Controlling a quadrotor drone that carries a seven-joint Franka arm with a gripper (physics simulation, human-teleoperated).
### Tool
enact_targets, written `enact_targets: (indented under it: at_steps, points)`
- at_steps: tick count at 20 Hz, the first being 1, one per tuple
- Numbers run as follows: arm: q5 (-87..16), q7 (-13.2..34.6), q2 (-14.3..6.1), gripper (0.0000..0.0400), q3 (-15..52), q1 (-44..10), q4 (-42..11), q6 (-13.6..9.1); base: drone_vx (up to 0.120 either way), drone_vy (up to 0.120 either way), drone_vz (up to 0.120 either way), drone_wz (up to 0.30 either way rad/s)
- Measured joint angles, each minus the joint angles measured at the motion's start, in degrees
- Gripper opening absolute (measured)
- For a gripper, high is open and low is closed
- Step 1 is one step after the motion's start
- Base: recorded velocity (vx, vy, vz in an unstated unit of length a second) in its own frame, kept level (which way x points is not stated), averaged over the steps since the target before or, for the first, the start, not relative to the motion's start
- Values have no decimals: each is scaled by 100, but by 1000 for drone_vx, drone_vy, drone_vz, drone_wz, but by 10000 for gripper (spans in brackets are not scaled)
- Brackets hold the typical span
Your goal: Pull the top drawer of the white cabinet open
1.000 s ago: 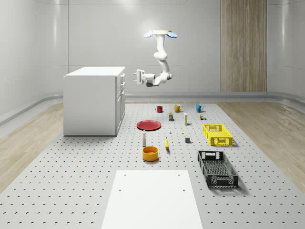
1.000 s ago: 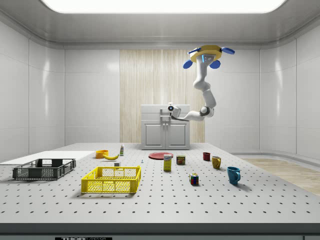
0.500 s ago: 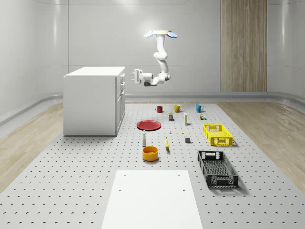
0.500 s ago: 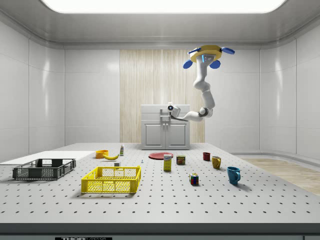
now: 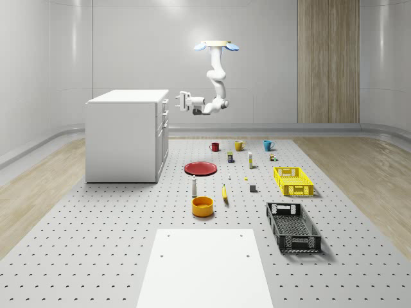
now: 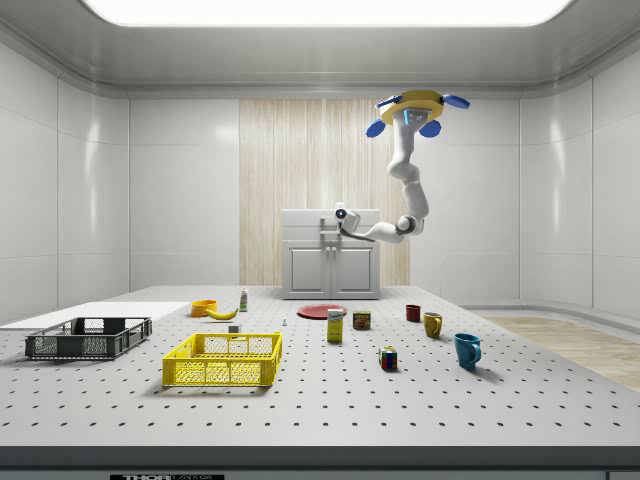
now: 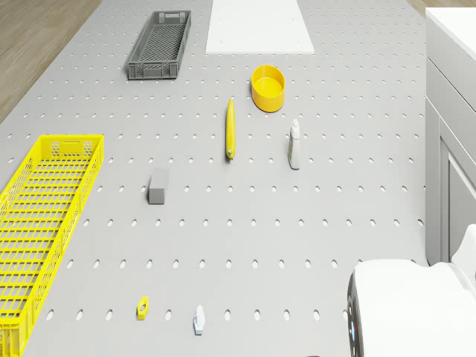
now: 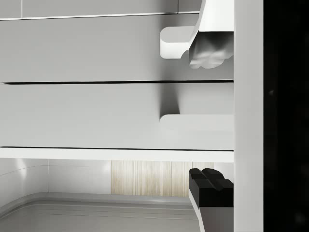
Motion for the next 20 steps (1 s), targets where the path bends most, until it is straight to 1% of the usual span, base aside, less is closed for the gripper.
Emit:
enact_targets:
  at_steps: [9, 15, 20]
  points:
    - [327, -99, 393, 305, 509, -223, 345, 150, 0, 0, 0, 0]
    - [431, -119, 516, 305, 760, -403, 461, 179, 0, 0, 0, 0]
    - [543, -146, 687, 305, 1000, -521, 638, 268, 0, 0, 0, 0]
